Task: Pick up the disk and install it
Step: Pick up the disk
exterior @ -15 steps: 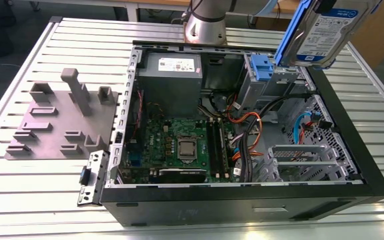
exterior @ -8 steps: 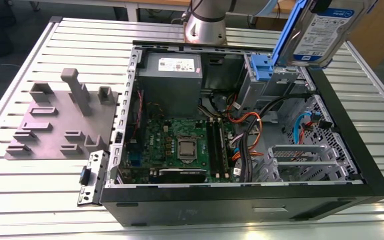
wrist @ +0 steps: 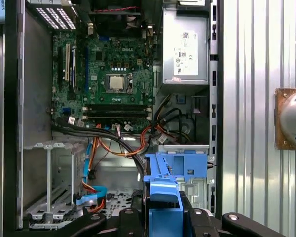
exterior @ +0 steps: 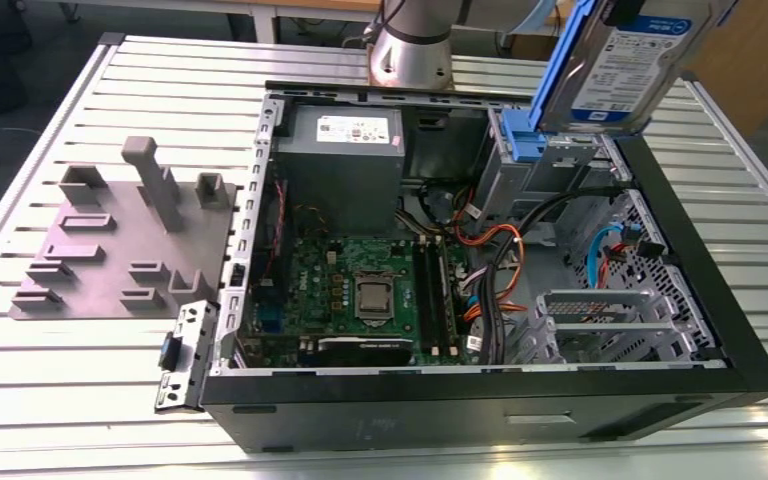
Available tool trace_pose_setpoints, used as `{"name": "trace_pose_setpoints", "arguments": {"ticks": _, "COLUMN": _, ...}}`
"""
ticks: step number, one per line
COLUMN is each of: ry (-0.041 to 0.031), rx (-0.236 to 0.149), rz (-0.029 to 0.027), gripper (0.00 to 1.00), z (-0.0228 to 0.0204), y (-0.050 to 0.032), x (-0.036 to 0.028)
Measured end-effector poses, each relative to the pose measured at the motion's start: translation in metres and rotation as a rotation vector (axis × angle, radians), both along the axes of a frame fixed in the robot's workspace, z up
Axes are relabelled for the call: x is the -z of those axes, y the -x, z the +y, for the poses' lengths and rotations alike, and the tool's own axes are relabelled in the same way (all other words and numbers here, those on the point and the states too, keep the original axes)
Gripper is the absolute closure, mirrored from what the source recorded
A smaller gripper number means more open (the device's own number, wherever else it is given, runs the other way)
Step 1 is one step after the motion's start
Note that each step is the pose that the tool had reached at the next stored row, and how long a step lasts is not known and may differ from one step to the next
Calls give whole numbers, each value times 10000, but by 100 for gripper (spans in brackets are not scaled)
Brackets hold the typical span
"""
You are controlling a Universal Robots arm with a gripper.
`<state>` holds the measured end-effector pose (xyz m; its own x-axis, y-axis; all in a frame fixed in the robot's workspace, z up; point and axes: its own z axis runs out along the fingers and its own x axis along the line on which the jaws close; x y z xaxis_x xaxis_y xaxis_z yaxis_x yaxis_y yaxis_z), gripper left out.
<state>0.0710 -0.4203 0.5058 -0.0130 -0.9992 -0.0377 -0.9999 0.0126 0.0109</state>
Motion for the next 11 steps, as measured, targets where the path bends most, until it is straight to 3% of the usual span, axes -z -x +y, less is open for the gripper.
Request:
{"name": "trace_pose_setpoints", "arguments": {"ticks": 5, "ry": -1, "rx": -3, "rz": -1, "gripper": 64, "z": -36, "y": 156, "x": 1}}
{"name": "trace_pose_setpoints", "arguments": {"ticks": 11, "ry": -1, "rx": -4, "rz": -1, "gripper": 64, "z": -153, "y": 297, "x": 8}}
